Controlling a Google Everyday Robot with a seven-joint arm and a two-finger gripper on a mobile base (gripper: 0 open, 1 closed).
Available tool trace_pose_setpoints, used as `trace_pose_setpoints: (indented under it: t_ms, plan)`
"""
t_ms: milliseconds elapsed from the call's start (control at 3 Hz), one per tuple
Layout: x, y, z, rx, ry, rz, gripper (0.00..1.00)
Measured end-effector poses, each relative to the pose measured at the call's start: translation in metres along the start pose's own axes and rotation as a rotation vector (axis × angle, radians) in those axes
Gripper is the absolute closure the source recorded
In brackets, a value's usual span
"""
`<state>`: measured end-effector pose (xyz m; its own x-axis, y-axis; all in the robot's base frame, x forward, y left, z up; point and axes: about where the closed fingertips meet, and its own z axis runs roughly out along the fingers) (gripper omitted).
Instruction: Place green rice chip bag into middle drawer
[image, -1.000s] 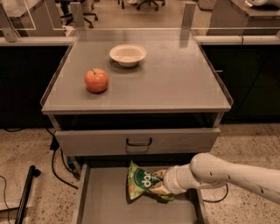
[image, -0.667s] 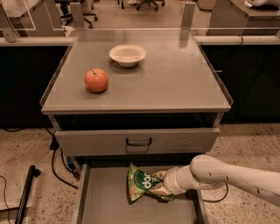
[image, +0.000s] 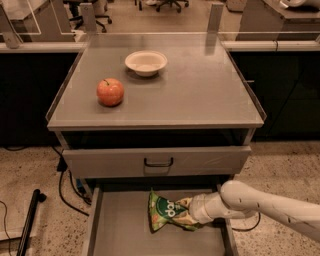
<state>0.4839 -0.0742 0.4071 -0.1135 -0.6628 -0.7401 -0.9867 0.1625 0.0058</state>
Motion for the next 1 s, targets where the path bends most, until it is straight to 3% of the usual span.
trace_pose_setpoints:
  t_ms: [333,1000]
  plan:
    - [0.0073,-0.0004,0.0051,-0.004,0.022,0.013,0.99]
    - [0.0073,-0.0003,0.0051,-0.004,0.022,0.013,0.53]
